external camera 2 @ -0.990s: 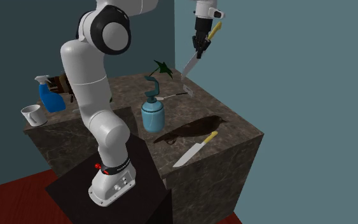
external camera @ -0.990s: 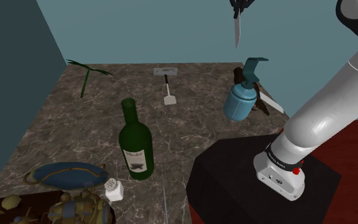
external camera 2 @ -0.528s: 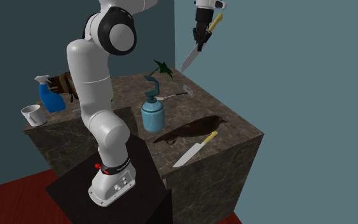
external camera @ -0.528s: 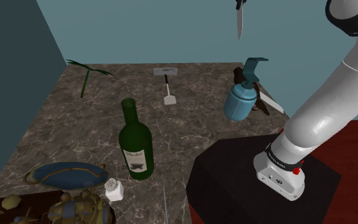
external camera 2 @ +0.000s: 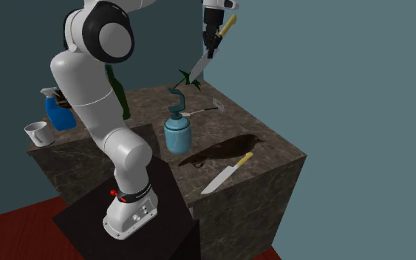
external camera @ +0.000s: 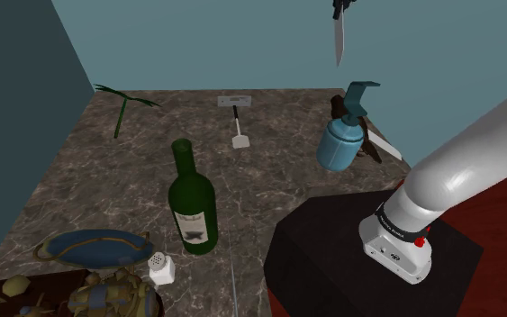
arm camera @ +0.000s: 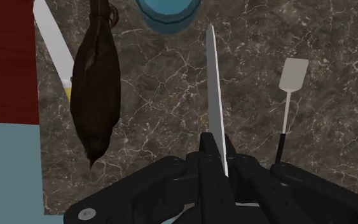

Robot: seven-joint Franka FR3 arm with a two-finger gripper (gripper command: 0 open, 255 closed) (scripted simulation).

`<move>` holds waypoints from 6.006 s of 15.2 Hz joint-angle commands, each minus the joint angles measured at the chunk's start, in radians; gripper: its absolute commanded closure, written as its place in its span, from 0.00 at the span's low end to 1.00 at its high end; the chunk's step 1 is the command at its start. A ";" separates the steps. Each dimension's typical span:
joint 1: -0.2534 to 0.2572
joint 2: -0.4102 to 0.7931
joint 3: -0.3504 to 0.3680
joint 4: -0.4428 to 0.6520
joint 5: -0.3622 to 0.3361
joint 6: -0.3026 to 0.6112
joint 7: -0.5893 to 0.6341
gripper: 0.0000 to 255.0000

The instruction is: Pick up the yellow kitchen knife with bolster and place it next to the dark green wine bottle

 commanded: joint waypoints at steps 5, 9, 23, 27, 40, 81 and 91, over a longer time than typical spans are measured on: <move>0.046 -0.146 0.080 -0.146 0.028 0.009 0.131 1.00; 0.073 -0.225 0.137 -0.218 0.060 0.008 0.218 1.00; 0.162 -0.388 0.369 -0.320 0.218 0.000 0.541 1.00; 0.182 -0.400 0.445 -0.310 0.266 0.003 0.641 1.00; 0.204 -0.315 0.753 -0.158 0.373 0.047 0.992 1.00; 0.255 -0.390 0.946 -0.653 0.495 0.516 0.979 1.00; 0.250 -0.368 1.010 -0.760 0.524 0.650 0.962 1.00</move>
